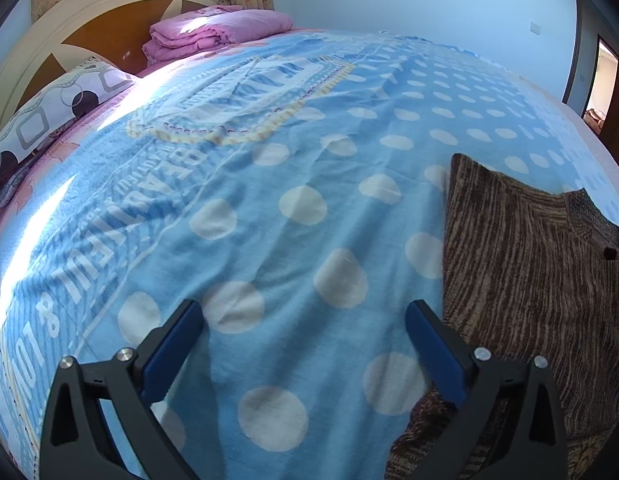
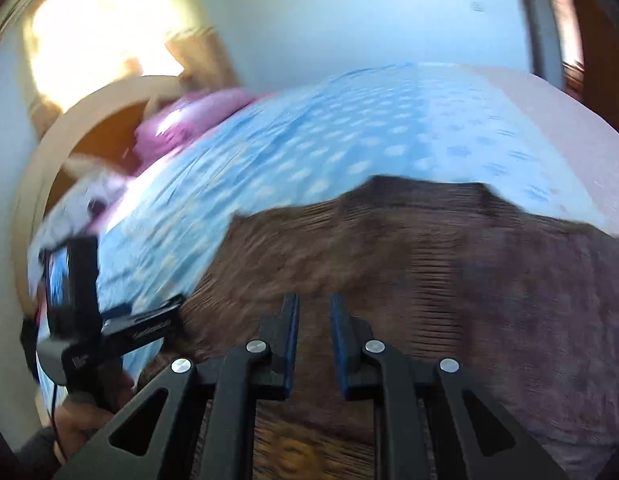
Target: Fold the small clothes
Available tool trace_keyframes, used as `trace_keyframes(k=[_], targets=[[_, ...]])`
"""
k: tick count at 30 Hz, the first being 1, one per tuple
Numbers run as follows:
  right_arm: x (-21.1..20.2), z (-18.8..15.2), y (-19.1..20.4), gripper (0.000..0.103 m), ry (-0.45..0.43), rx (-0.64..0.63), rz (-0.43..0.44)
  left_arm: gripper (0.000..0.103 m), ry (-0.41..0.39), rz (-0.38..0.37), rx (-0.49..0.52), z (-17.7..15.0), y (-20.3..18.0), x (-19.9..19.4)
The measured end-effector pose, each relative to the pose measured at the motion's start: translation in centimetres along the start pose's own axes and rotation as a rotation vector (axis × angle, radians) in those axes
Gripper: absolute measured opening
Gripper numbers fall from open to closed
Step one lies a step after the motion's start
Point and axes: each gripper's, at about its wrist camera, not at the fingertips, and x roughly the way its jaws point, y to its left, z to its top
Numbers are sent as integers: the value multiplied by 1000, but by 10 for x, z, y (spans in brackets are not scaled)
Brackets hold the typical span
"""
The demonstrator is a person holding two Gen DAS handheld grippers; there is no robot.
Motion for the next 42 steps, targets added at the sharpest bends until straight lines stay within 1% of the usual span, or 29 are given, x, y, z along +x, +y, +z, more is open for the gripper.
trace_keyframes(k=[2,4,7,8,9,10,11,12,14,15,16,17,18,21,23,25,27,29,31,32,34,36,37,38,39,40,41,42], targets=[[-10,-2,-21,16,-3,17,-56,103,-1,0,0,0,0,0],[-15,-3,-39,16,10,46,-81,103,-1,2,1,0,0,0],[-11,1,-42,16,31,74,-33,103,-3,6,3,0,-1,0],[-7,4,-38,21,32,64,-19,103,-2,5,2,0,-1,0],[0,8,-32,34,30,48,-19,103,-3,5,3,0,-1,0],[5,12,-27,43,23,33,-31,103,-3,5,2,0,-1,0],[13,15,-22,60,18,6,-45,103,-3,6,3,0,-1,0],[22,20,-14,62,15,-30,-65,103,-3,6,3,0,-1,0],[31,24,-2,62,8,-93,-106,103,-3,6,3,0,-1,0],[40,25,5,47,15,-135,-141,103,-3,6,3,0,-1,0],[52,25,14,27,46,-189,-181,103,-4,6,3,0,-1,0],[58,24,18,4,74,-211,-191,103,-3,6,3,0,-1,0],[63,22,25,4,83,-231,-203,103,-3,5,2,0,-1,0],[55,9,68,4,18,-376,-216,103,-4,5,2,0,-1,0],[45,1,100,4,-32,-457,-188,103,-5,6,3,0,-1,0],[38,2,116,4,-65,-481,-169,103,-5,3,1,0,-1,0],[33,9,121,4,-99,-488,-169,103,-4,2,-1,0,-1,0],[28,22,114,4,-127,-472,-189,103,-5,1,0,0,-1,0],[27,37,92,4,-145,-435,-235,103,-4,1,-1,1,-2,0],[30,43,81,4,-147,-417,-242,103,-5,1,-1,0,-1,0],[36,54,45,5,-125,-359,-245,103,-5,2,0,0,-1,0],[36,58,7,13,-82,-260,-255,103,-5,1,-1,0,-1,0],[30,57,-12,13,-67,-192,-256,103,-5,1,-1,0,-1,0],[22,54,-24,14,-67,-145,-233,103,-5,1,-1,0,-2,0],[14,49,-34,19,-69,-101,-198,103,-6,2,0,0,-2,0],[6,43,-40,23,-73,-67,-181,103,-6,3,0,0,-2,0],[-2,35,-44,30,-78,-42,-178,103,-6,5,1,0,-2,0],[-6,30,-45,30,-78,-32,-175,103,-6,6,2,0,-2,0]])
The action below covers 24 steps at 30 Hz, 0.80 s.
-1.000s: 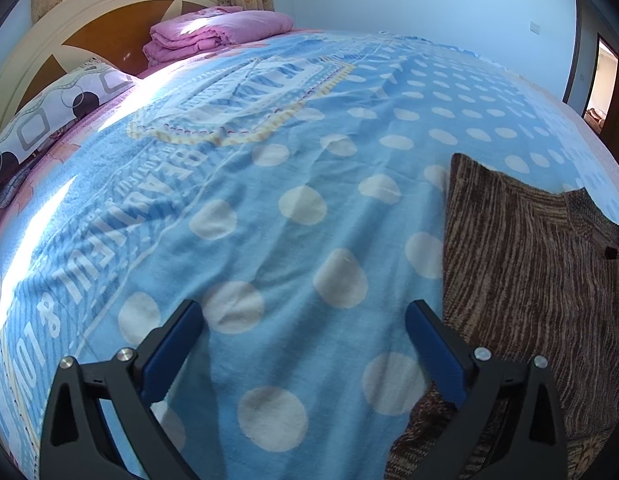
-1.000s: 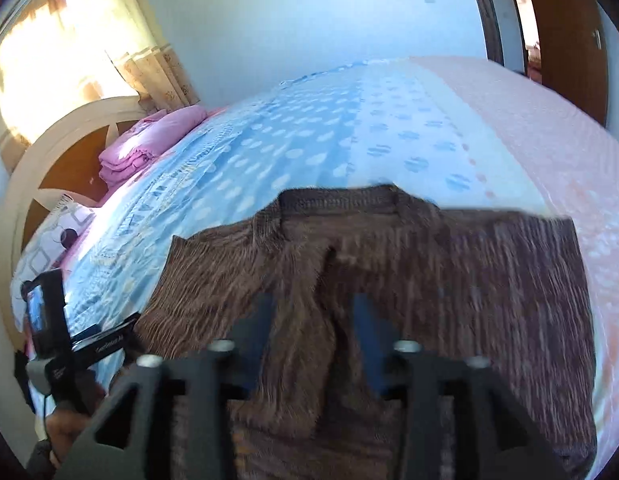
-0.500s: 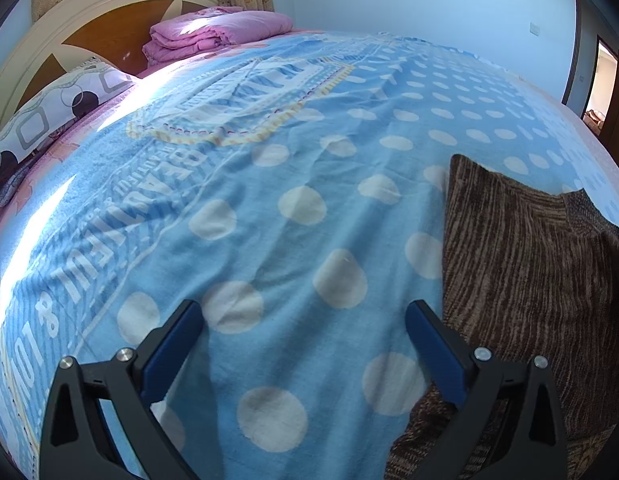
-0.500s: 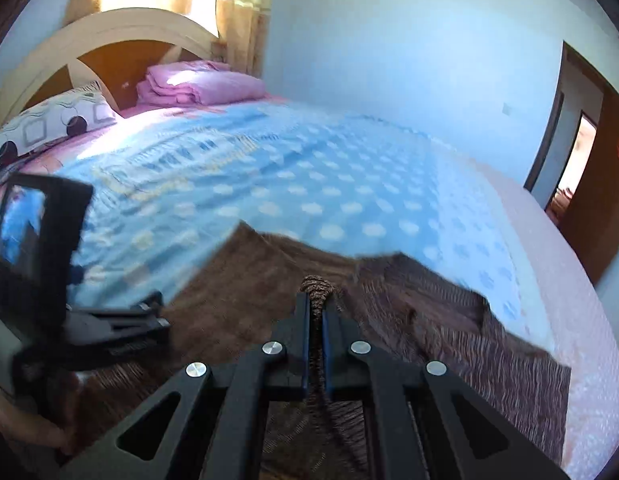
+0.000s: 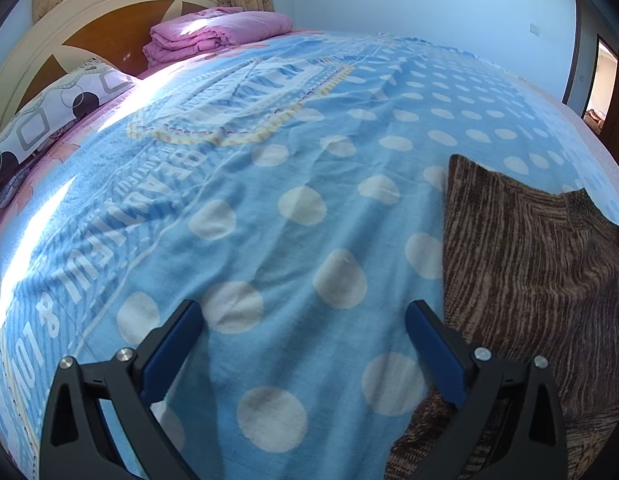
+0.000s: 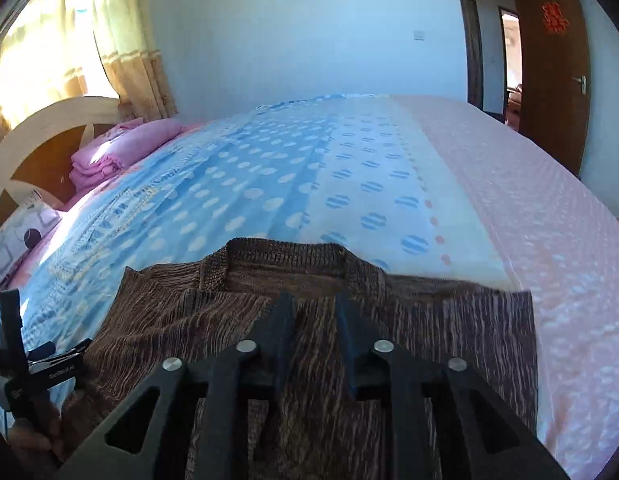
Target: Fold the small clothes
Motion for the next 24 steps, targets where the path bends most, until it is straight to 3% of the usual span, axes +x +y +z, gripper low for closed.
trace_keyframes(k=[4,7,10,13,17,21,24], targets=[[-10,-25,6,30,50,38,59,103,0,-2,-1,0,-1,0],[-12,-44,29,30,93,-27,107,103,-1,1,1,0,0,0],[7,-68,45,30,233,-96,94,103,1,-2,-1,0,0,0],[-13,-70,48,30,221,-137,47,103,14,-43,-6,0,4,1],[-90,-63,26,31,84,-109,42,103,15,-292,36,-7,28,-25],[-180,-72,-14,53,-42,-67,-28,103,-35,-437,45,-33,75,-64],[-236,-88,-45,53,-60,-8,-38,103,-36,-559,85,-59,104,-90]])
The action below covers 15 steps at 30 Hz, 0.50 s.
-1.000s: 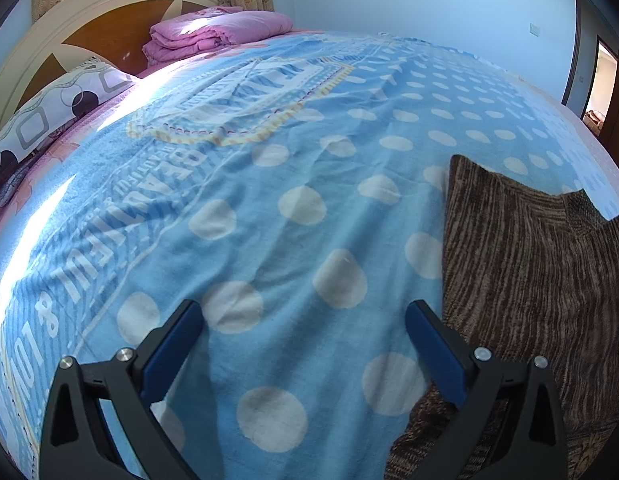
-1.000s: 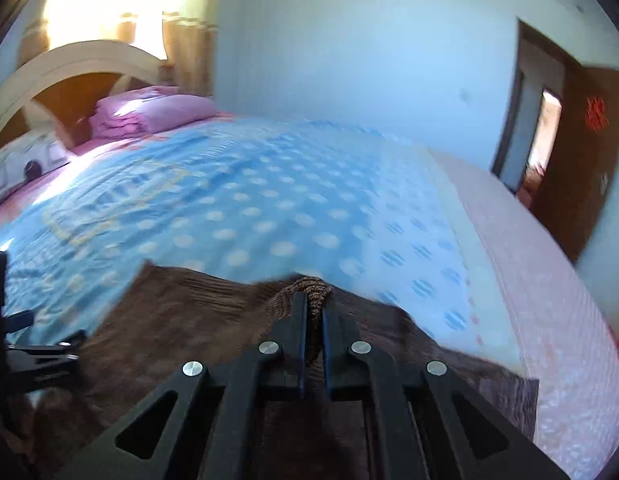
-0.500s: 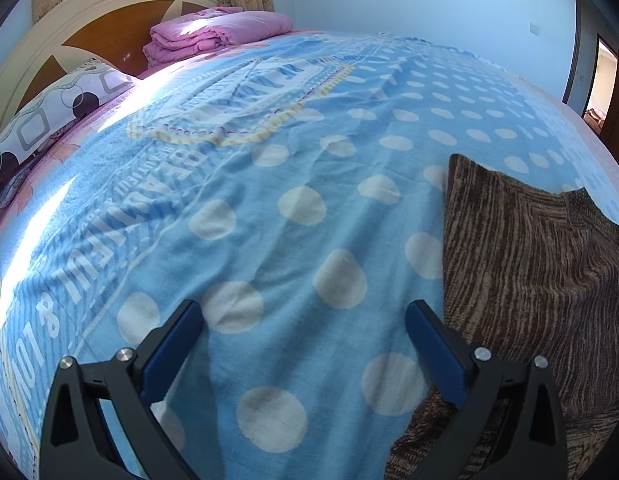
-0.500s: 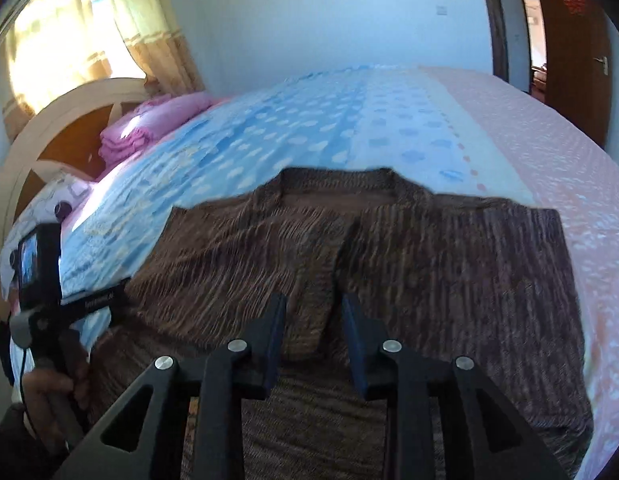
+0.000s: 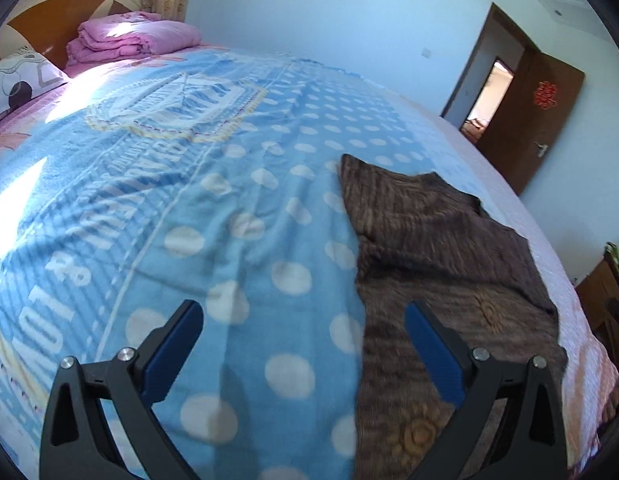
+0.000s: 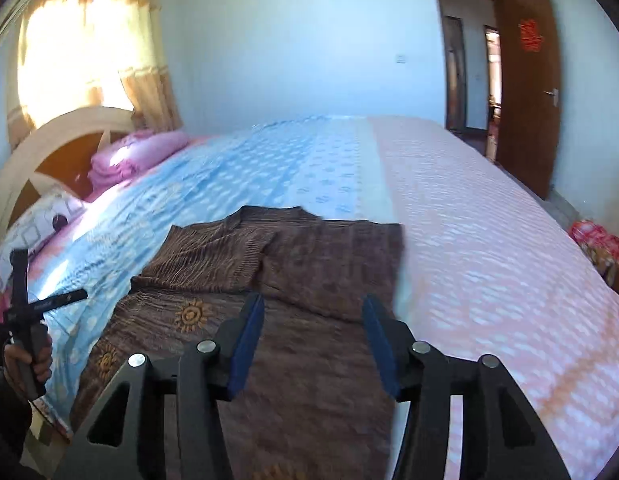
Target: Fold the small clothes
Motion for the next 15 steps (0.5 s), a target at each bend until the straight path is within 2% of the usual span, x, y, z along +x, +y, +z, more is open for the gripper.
trace_keyframes(k=[3,4,8,11,15], targets=[[-38,-20,-22,53,64,32,38,103,45,-119,27,-30,2,-23],[-48,-31,-27,53,114,33,53,103,60,-144,32,-38,2,-27],[-52,-74,-29,53,251,-4,2,103,127,-249,28,-81,-3,-40],[-40,-109,-21,53,355,-29,-11,102,164,-297,33,-106,-8,-48],[-30,-146,-10,53,449,-56,-15,102,169,-302,49,-129,-15,-60]])
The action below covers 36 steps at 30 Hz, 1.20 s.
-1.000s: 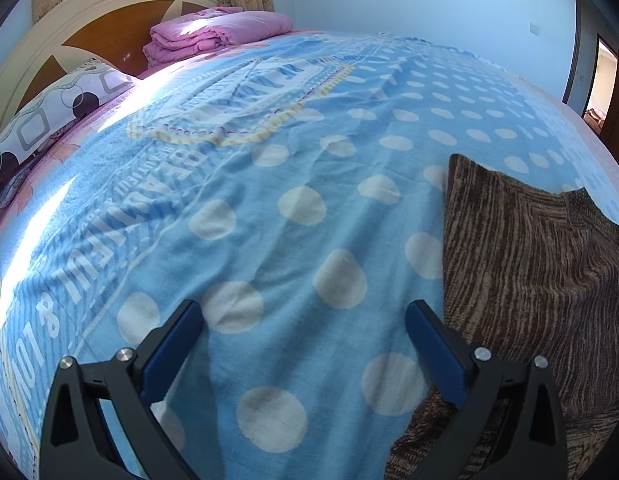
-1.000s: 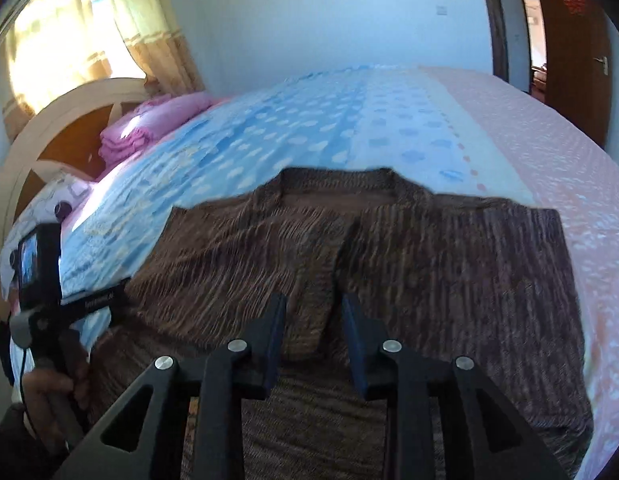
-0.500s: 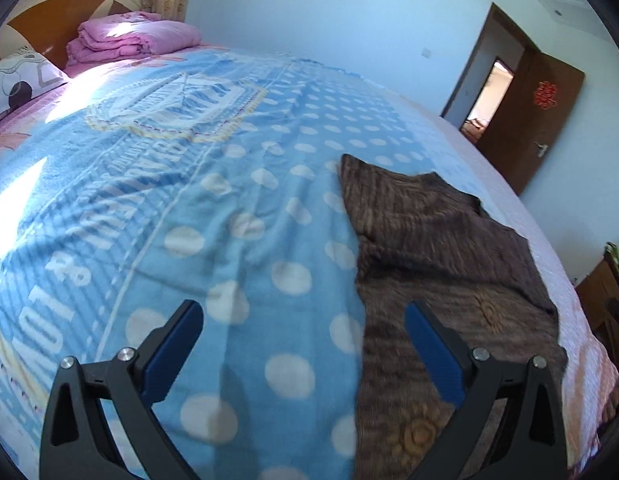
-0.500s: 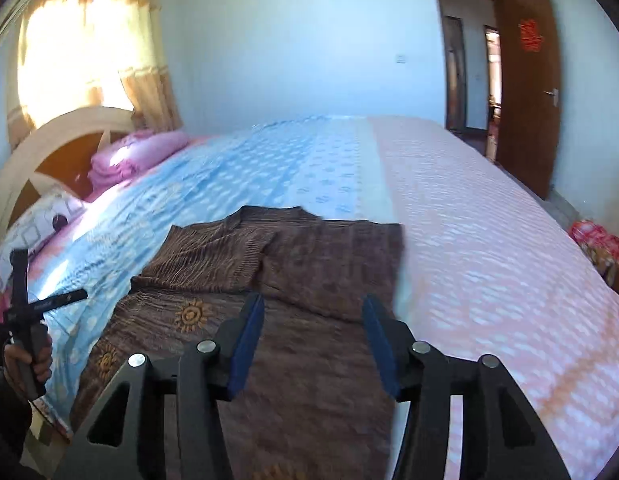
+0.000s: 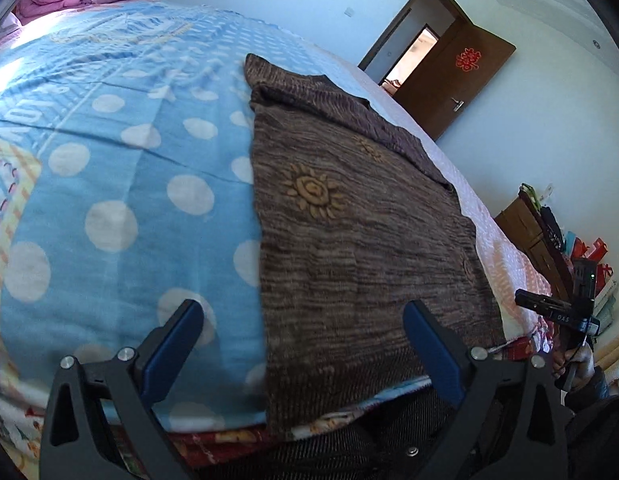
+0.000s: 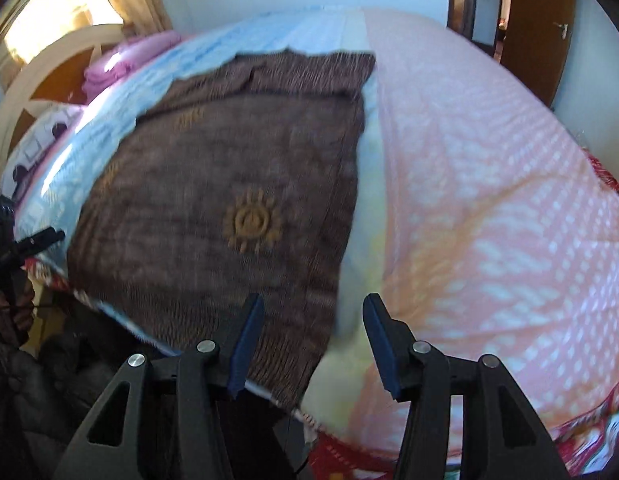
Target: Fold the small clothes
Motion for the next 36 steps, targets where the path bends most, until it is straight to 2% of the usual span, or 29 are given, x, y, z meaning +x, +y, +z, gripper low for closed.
trace_keyframes(k=[4,9,13,15,18,21,22,23,24,25,26,28,30,36], targets=[[11,-20,9,53,61,-6,-12,96,50,-17,16,-14,-9,-3],[15,-23,14,52,88,-10,-49,90,92,4,69,-32,-14,-2],[20,-23,16,52,112,-8,-20,78,193,-1,46,-36,-12,17],[21,-24,17,52,107,-10,-16,78,185,25,53,-40,-13,19],[22,-22,19,53,105,-12,-2,78,177,-16,0,-40,-6,20],[25,-21,23,53,93,-41,-42,77,161,-30,-31,-40,-2,20],[26,-22,26,51,97,-59,-52,69,160,-26,-30,-41,-2,20],[27,-24,28,28,103,-85,-64,63,166,-9,-12,-42,-3,21],[30,-25,29,4,123,-96,-52,42,177,4,9,-42,-5,21],[35,-28,25,3,151,-68,-17,14,192,10,28,-43,-7,22],[36,-31,22,3,153,-56,-2,9,212,-6,26,-44,-7,25],[33,-32,22,3,146,-65,-2,10,213,-8,35,-45,-10,26],[23,-29,18,3,121,-38,51,9,202,7,77,-45,-15,21],[-13,-7,-5,3,16,97,245,9,145,-108,1,-26,-13,-2]])
